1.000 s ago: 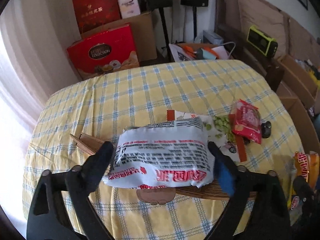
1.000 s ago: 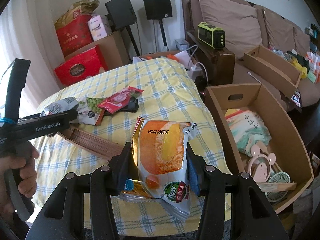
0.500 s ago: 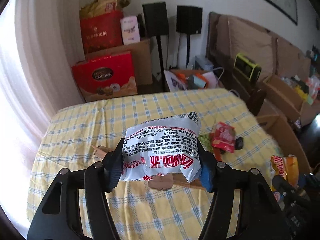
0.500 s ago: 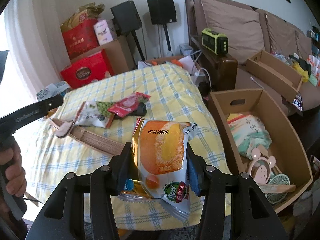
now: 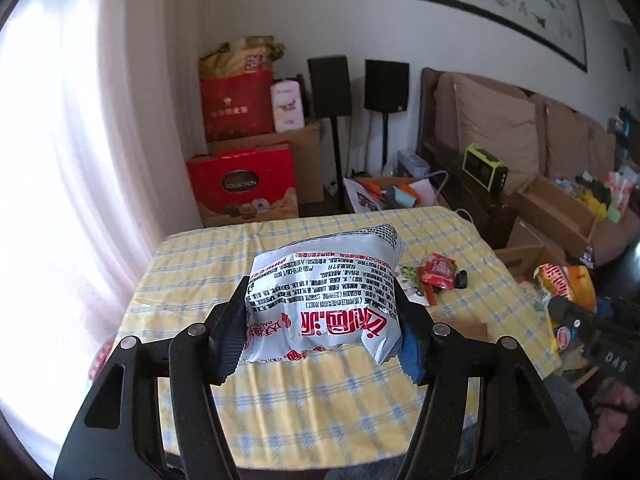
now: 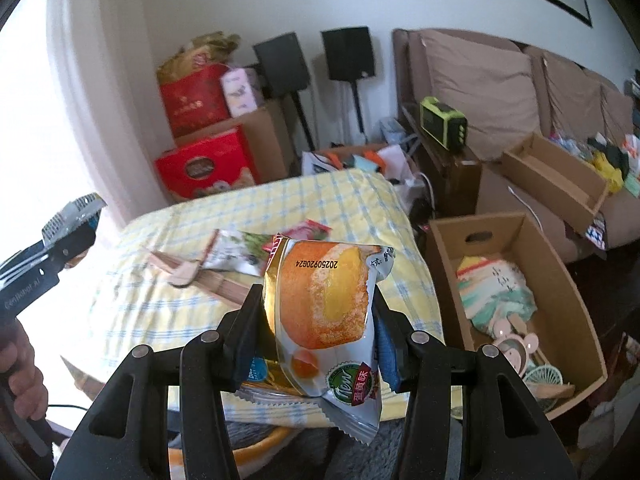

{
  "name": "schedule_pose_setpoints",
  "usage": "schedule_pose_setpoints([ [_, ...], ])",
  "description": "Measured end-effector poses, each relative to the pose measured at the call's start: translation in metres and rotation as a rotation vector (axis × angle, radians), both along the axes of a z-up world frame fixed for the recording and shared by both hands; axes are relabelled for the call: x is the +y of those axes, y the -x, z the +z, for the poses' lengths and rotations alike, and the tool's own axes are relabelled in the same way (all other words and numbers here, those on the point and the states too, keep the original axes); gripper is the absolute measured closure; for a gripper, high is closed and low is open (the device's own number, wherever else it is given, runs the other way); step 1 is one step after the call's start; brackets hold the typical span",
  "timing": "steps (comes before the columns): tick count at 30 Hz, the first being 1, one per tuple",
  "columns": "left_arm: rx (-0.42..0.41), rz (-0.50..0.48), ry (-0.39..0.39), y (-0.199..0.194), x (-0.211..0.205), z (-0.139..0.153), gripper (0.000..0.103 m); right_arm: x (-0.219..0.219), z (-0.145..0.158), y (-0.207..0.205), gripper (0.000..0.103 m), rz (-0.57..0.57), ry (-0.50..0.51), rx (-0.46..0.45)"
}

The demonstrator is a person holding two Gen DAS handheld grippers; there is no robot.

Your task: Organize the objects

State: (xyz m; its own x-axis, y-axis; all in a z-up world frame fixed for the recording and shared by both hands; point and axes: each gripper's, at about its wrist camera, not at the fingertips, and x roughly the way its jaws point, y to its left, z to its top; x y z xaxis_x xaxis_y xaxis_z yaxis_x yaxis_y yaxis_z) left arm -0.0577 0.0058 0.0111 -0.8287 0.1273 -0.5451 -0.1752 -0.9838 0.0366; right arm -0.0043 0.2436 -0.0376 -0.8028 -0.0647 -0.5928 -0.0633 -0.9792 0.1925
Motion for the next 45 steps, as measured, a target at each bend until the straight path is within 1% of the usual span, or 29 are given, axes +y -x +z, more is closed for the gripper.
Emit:
schedule_pose_setpoints([
  [2, 0.024, 0.033, -0.007, -0.007, -0.01, 0.001, 0.043, -0.001, 0.004, -0.003, 0.052, 0.009, -0.003, 0.005],
  [4, 0.029, 0.049, -0.007, -0.014, -0.016, -0.002, 0.043, -0.003, 0.005, -0.006, 0.052, 0.01, -0.01, 0.0],
  [7, 0.015, 0.065, -0.009, -0.023, -0.021, -0.01, 0.043, -0.004, 0.006, -0.012, 0.052, 0.025, -0.003, 0.002],
  [10, -0.009, 0.073, 0.0, -0.022, -0.021, -0.014, 0.043, -0.001, 0.008, -0.018, 0.052, 0.044, -0.022, 0.019],
  [12, 0.01, 0.083, 0.009, -0.019, -0.02, -0.006, 0.043, 0.004, 0.01, -0.02, 0.052, 0.06, -0.048, 0.03],
  [14, 0.047, 0.086, 0.018, -0.02, -0.018, 0.005, 0.043, 0.018, 0.014, -0.028, 0.052, 0.041, -0.092, 0.042],
  [15, 0.063, 0.087, 0.024, -0.02, -0.016, 0.011, 0.043, 0.024, 0.014, -0.032, 0.052, 0.031, -0.091, 0.045],
  [17, 0.078, 0.088, 0.024, -0.019, -0.014, 0.018, 0.043, 0.043, 0.015, -0.04, 0.052, -0.007, -0.056, 0.045],
  [19, 0.085, 0.102, 0.027, -0.017, -0.011, 0.02, 0.043, 0.051, 0.013, -0.044, 0.052, -0.007, -0.035, 0.047],
  [21, 0.069, 0.129, 0.027, -0.013, -0.009, 0.017, 0.043, 0.052, 0.011, -0.045, 0.052, 0.004, -0.027, 0.048],
  [24, 0.023, 0.147, -0.01, -0.008, -0.009, 0.01, 0.043, 0.047, 0.007, -0.044, 0.052, 0.041, -0.026, 0.047],
  [27, -0.01, 0.137, -0.005, -0.006, 0.0, 0.001, 0.043, 0.047, 0.006, -0.046, 0.052, 0.062, -0.039, 0.047],
  [30, -0.034, 0.117, -0.007, -0.004, 0.011, -0.004, 0.043, 0.056, 0.008, -0.048, 0.052, 0.053, -0.035, 0.056],
  [33, -0.035, 0.103, -0.03, -0.004, 0.021, -0.002, 0.043, 0.072, 0.006, -0.05, 0.052, 0.028, -0.033, 0.062],
  [37, -0.034, 0.078, -0.037, -0.004, 0.032, 0.002, 0.043, 0.091, -0.005, -0.051, 0.052, -0.005, -0.036, 0.028],
  [41, -0.038, 0.052, -0.032, -0.007, 0.044, 0.007, 0.043, 0.102, -0.018, -0.065, 0.052, 0.014, -0.081, 0.031],
  [42, -0.033, 0.048, -0.031, -0.007, 0.046, 0.008, 0.043, 0.106, -0.024, -0.066, 0.052, 0.004, -0.08, 0.016],
  [43, -0.033, 0.047, -0.026, -0.007, 0.05, 0.009, 0.043, 0.115, -0.029, -0.064, 0.052, -0.025, -0.05, -0.011],
  [45, -0.041, 0.042, -0.026, -0.006, 0.058, 0.009, 0.043, 0.123, -0.029, -0.064, 0.052, -0.033, -0.008, -0.008],
])
